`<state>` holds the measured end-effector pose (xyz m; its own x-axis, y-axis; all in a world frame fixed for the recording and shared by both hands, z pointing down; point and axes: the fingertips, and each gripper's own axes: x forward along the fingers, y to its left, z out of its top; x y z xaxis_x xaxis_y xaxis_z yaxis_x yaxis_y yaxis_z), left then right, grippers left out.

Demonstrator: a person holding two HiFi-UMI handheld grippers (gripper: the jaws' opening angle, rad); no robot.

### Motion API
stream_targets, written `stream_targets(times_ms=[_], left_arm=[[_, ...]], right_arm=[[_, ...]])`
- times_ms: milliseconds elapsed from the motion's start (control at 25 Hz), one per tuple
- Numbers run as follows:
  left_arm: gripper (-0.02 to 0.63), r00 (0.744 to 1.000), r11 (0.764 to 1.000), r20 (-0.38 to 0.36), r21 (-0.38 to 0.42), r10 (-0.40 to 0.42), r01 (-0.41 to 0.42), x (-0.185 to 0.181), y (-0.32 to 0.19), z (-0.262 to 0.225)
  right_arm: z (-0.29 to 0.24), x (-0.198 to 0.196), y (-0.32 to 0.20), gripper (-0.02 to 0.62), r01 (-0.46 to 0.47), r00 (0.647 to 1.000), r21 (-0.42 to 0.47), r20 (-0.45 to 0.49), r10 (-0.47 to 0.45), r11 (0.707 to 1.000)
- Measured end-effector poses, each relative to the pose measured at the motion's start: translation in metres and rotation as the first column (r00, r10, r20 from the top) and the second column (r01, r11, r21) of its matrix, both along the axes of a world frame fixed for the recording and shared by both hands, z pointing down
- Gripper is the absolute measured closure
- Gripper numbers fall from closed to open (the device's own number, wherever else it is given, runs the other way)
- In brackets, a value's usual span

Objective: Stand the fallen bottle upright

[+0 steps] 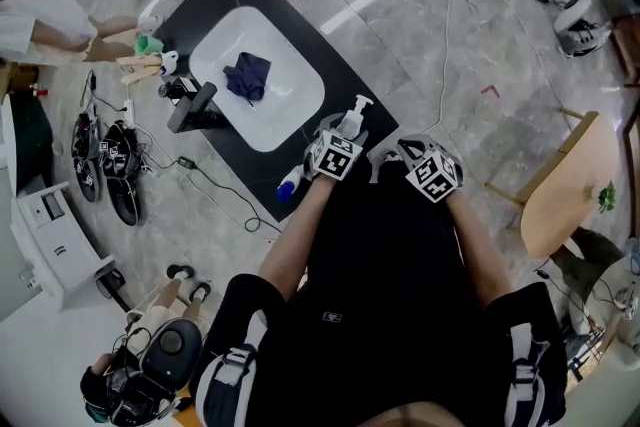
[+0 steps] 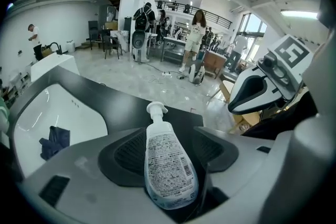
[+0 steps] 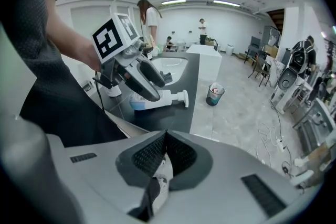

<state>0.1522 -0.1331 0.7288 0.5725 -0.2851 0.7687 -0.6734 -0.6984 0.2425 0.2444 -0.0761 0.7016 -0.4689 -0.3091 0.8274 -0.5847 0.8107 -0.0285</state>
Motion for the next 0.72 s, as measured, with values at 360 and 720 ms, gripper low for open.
stream_targets(times_ms=[360, 720], left_arm=[[0.348, 0.994, 0.993, 0.090, -0.091, -0.067, 0.075, 0.002, -0.006, 0.030], [0.347, 0.986, 0.987, 0.143, -0.124, -0.086, 0.104, 0.006, -0.007, 0.048]], right_arm=[[0.007, 0.015, 0.002, 0.535, 0.077, 0.997, -0.058, -0.018, -0.078, 0.995], [0.003, 0.021, -0.022, 0.535, 0.141, 0.989, -0.053, -0.026, -0.143, 0.989]])
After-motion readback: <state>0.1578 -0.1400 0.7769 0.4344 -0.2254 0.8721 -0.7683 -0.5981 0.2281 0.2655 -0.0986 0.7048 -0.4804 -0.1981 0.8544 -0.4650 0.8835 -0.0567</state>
